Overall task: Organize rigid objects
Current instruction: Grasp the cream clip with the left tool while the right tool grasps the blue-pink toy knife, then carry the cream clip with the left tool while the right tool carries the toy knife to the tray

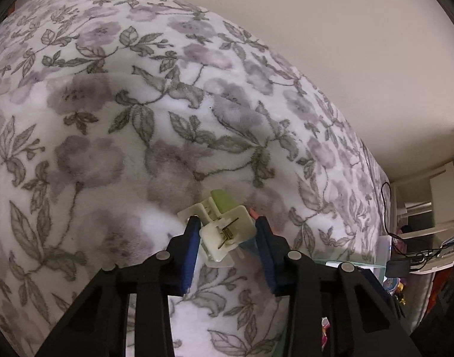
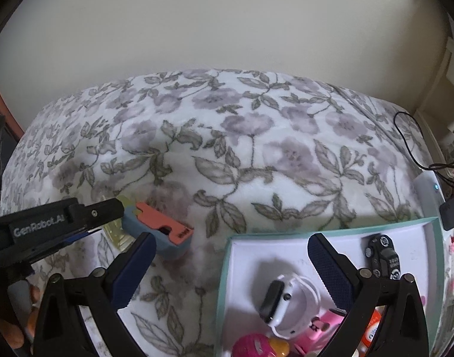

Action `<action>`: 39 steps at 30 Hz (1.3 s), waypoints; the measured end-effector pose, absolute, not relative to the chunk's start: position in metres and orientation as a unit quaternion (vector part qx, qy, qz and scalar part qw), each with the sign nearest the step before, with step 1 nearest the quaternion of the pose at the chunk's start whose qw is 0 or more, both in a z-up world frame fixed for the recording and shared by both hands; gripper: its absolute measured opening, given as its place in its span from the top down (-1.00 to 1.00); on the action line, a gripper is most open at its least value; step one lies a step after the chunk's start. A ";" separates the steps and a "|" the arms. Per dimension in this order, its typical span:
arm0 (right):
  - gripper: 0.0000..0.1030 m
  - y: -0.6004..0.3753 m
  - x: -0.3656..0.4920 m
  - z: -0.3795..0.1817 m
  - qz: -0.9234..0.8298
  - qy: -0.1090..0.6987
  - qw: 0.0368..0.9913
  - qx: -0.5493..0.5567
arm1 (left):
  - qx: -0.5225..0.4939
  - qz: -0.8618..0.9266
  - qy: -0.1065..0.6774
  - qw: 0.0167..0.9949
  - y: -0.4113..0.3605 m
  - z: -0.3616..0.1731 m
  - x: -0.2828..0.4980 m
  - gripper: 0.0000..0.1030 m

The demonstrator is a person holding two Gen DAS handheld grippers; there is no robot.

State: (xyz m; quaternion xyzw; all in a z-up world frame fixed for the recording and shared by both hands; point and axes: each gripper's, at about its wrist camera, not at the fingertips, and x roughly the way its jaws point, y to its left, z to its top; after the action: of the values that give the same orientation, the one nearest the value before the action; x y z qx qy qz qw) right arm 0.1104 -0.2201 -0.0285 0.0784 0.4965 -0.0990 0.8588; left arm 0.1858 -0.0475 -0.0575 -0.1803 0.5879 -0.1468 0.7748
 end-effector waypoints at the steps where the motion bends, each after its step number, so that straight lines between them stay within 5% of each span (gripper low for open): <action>1: -1.00 -0.219 0.112 -0.030 -0.097 0.497 0.859 0.078 | -0.180 -0.148 0.587 0.775 -0.047 -0.057 0.186 0.25; 15: -0.93 -0.183 0.138 -0.039 -0.062 0.507 0.858 0.050 | -0.178 -0.098 0.581 0.788 -0.001 -0.054 0.194 0.30; 33: -0.34 -0.147 0.156 -0.071 -0.026 0.553 0.833 0.012 | -0.190 -0.082 0.577 0.790 0.025 -0.054 0.197 0.30; 39: 0.03 -0.139 0.152 -0.067 -0.027 0.552 0.833 0.001 | -0.193 -0.083 0.577 0.789 0.026 -0.051 0.196 0.30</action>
State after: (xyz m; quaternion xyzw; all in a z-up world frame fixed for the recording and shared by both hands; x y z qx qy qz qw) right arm 0.1516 -0.1395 -0.0673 0.0009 0.5519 -0.0270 0.8335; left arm 0.1961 0.0257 -0.0514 -0.1934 0.5771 -0.0831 0.7891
